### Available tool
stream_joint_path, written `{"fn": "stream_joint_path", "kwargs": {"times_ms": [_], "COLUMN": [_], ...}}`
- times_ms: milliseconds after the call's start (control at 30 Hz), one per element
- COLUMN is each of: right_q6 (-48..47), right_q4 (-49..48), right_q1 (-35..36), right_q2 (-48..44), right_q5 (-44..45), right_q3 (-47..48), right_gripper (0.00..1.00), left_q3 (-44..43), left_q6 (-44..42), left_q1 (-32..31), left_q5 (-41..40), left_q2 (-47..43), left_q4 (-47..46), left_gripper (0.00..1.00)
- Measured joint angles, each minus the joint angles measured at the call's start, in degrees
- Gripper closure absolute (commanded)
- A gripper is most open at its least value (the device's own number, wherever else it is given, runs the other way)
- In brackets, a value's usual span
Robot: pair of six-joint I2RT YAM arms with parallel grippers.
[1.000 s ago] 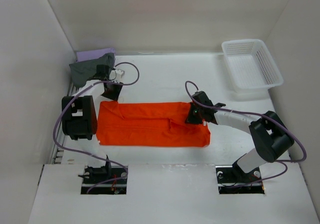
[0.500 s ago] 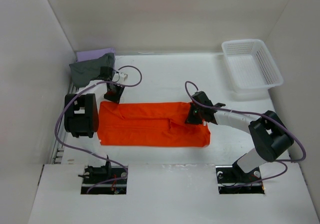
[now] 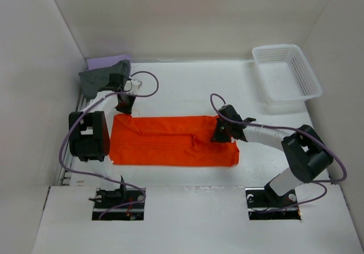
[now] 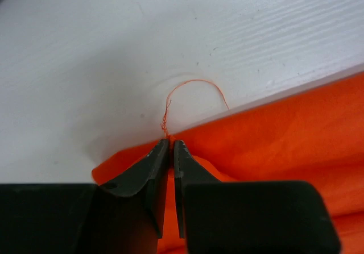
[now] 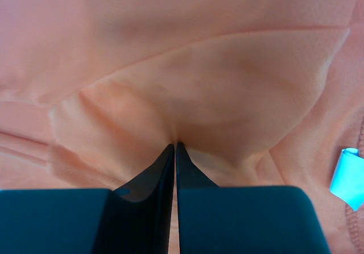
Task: Fold and stack the t-shirts
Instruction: Fold the other side of the tshirt into a rectangle, then rotate the tshirt 60 degrees
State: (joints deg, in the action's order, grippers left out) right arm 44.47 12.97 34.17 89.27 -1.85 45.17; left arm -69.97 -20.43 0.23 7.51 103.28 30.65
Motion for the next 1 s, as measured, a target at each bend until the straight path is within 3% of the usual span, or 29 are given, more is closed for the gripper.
{"fn": "stream_joint_path", "kwargs": {"times_ms": [300, 533, 700, 833, 1000], "right_q6": [0.59, 0.81, 0.79, 0.90, 4.46], "right_q4": [-1.11, -1.86, -0.83, 4.72, 11.98], "right_q1": [0.00, 0.00, 0.04, 0.11, 0.85], "right_q2": [0.83, 1.07, -0.15, -6.51, -20.35], "right_q5": [-0.07, -0.11, 0.31, 3.10, 9.70], "right_q3": [-0.42, -0.42, -0.55, -1.07, -3.26], "right_gripper": [0.92, 0.90, 0.87, 0.83, 0.67], "left_q3": [10.51, 17.03, 17.00, 12.17, 8.57], "left_q6": [-2.58, -6.40, -10.01, -11.76, -12.00], "left_q1": [4.13, 8.26, 13.18, 16.17, 15.34], "left_q5": [1.25, 1.05, -0.48, -1.51, -1.75], "left_q2": [-18.12, -20.37, -22.73, -24.13, -23.10], "left_q4": [0.46, 5.11, 8.35, 9.97, 5.44], "left_gripper": [0.85, 0.62, 0.55, 0.51, 0.48]}}
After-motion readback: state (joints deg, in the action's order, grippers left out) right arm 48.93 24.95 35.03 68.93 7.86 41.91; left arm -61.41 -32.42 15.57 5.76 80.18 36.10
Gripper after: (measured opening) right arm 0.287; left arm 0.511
